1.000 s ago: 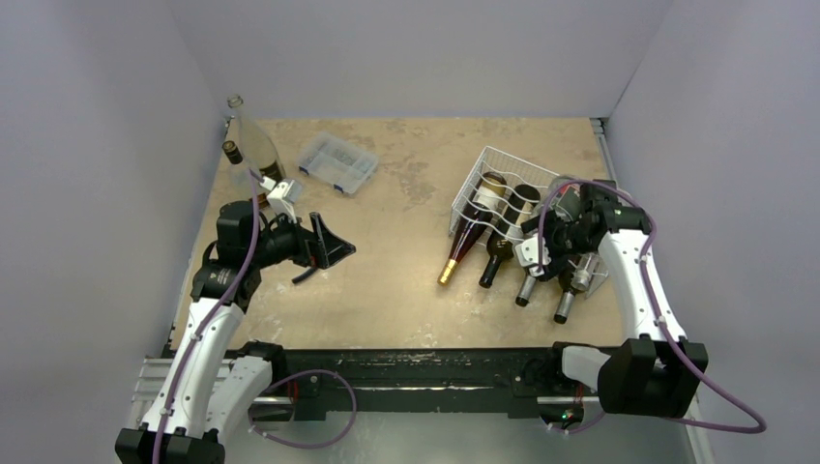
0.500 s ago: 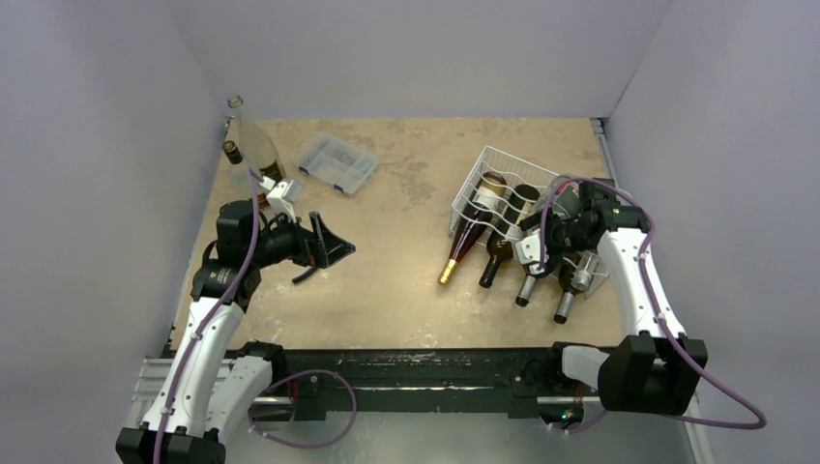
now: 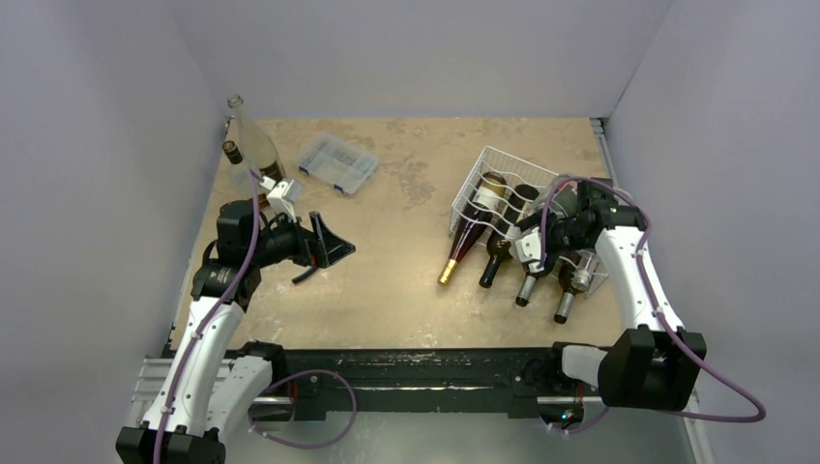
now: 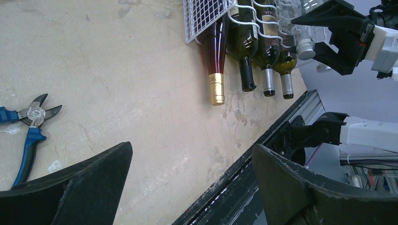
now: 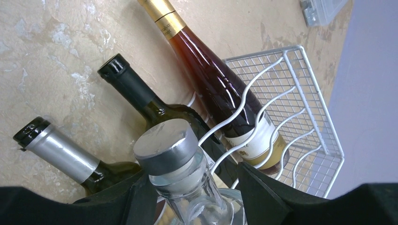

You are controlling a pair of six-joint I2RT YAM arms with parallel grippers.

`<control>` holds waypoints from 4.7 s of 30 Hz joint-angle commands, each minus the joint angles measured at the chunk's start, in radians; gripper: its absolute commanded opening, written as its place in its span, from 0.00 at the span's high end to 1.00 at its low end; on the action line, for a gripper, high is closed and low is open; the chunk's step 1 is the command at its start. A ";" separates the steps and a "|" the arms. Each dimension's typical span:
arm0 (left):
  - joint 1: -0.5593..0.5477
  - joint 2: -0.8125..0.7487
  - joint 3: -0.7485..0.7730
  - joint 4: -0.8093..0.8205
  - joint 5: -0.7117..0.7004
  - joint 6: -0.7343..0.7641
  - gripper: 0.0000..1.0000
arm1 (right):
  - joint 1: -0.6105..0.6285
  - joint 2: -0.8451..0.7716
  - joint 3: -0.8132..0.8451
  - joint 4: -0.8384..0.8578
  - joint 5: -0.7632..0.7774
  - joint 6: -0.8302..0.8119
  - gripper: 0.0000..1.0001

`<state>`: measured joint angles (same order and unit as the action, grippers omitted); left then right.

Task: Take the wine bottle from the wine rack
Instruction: Pick up the wine bottle from the wine rack, then place the wine bottle at the center of the board.

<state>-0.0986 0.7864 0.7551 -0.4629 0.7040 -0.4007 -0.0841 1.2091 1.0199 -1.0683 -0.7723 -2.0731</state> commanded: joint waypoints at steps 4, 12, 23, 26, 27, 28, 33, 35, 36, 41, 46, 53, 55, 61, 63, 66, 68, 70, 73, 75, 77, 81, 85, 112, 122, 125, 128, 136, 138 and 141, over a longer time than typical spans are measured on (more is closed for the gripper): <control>0.008 0.002 0.004 0.042 0.022 0.003 0.00 | 0.004 0.013 0.003 0.074 -0.060 -0.035 0.39; 0.009 0.005 0.007 0.042 0.023 0.001 0.00 | 0.004 0.012 -0.009 0.077 -0.081 -0.031 0.46; 0.013 0.008 0.007 0.043 0.027 0.000 0.00 | 0.004 0.016 0.018 0.066 -0.131 -0.022 0.60; 0.013 0.010 0.006 0.043 0.028 -0.001 0.00 | 0.004 0.025 0.044 0.061 -0.140 -0.019 0.66; 0.014 0.010 0.006 0.043 0.029 -0.002 0.00 | 0.004 0.029 0.054 0.061 -0.140 -0.016 0.68; 0.014 0.011 0.006 0.043 0.030 -0.001 0.00 | 0.004 0.033 0.065 0.062 -0.142 -0.011 0.69; 0.016 0.011 0.007 0.043 0.030 -0.001 0.00 | 0.004 0.048 0.117 0.068 -0.176 0.021 0.72; 0.016 0.011 0.006 0.044 0.029 -0.001 0.00 | 0.003 0.056 0.138 0.072 -0.203 0.047 0.73; 0.016 0.011 0.006 0.044 0.029 -0.001 0.00 | 0.004 0.058 0.148 0.073 -0.215 0.055 0.74; 0.017 0.011 0.006 0.044 0.030 -0.002 0.00 | 0.003 0.068 0.188 0.082 -0.255 0.103 0.76; 0.017 0.010 0.006 0.043 0.032 -0.003 0.00 | 0.001 0.073 0.212 0.104 -0.291 0.158 0.80; 0.017 0.010 0.005 0.044 0.032 -0.003 0.00 | -0.003 0.075 0.260 0.128 -0.352 0.263 0.87; 0.017 0.010 0.004 0.045 0.031 -0.003 0.00 | -0.006 0.073 0.278 0.140 -0.370 0.302 0.89; 0.017 0.007 0.006 0.044 0.032 -0.003 0.00 | -0.019 0.069 0.303 0.166 -0.400 0.396 0.91; 0.017 0.007 0.004 0.044 0.032 -0.003 0.00 | -0.024 0.067 0.310 0.179 -0.408 0.430 0.93; 0.017 0.005 0.004 0.045 0.032 -0.003 0.00 | -0.036 0.064 0.321 0.215 -0.432 0.501 0.96; 0.017 0.005 0.004 0.045 0.034 -0.003 0.00 | -0.046 0.063 0.329 0.235 -0.445 0.533 0.97; 0.017 0.004 0.004 0.045 0.034 -0.003 0.00 | -0.053 0.064 0.336 0.238 -0.453 0.542 0.97; 0.017 0.002 0.004 0.044 0.035 -0.003 0.00 | -0.061 0.063 0.345 0.238 -0.459 0.550 0.98; 0.017 0.002 0.005 0.045 0.036 -0.003 0.00 | -0.065 0.063 0.351 0.244 -0.463 0.569 0.99; 0.017 0.001 0.004 0.046 0.036 -0.003 0.00 | -0.069 0.063 0.356 0.266 -0.466 0.602 1.00; 0.017 -0.001 0.004 0.045 0.036 -0.003 0.00 | -0.078 0.063 0.359 0.315 -0.485 0.687 1.00; 0.017 -0.002 0.004 0.046 0.037 -0.003 0.00 | -0.085 0.061 0.363 0.353 -0.510 0.774 1.00; 0.024 0.001 0.003 0.060 0.048 -0.007 0.00 | -0.086 0.019 0.391 0.585 -0.573 1.303 1.00; 0.025 0.006 -0.009 0.087 0.074 -0.013 0.00 | -0.046 -0.022 0.360 0.705 -0.585 1.578 1.00; 0.025 0.003 -0.015 0.099 0.082 -0.015 0.00 | -0.026 -0.034 0.351 0.735 -0.586 1.656 1.00; 0.026 0.002 -0.021 0.114 0.093 -0.020 0.00 | 0.000 -0.047 0.339 0.750 -0.591 1.723 1.00; 0.018 0.002 -0.043 0.178 0.131 -0.059 0.00 | 0.076 -0.094 0.247 0.805 -0.626 1.833 1.00; 0.004 -0.006 -0.055 0.205 0.125 -0.084 0.00 | 0.117 -0.104 0.231 0.799 -0.630 1.830 1.00; -0.039 -0.019 -0.080 0.254 0.093 -0.154 0.00 | 0.167 -0.117 0.206 0.793 -0.619 1.809 1.00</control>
<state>-0.0925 0.7902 0.7097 -0.3126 0.8032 -0.4690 0.0315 1.1481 1.2205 -0.3817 -1.3308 -0.2798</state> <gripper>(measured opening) 0.998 0.395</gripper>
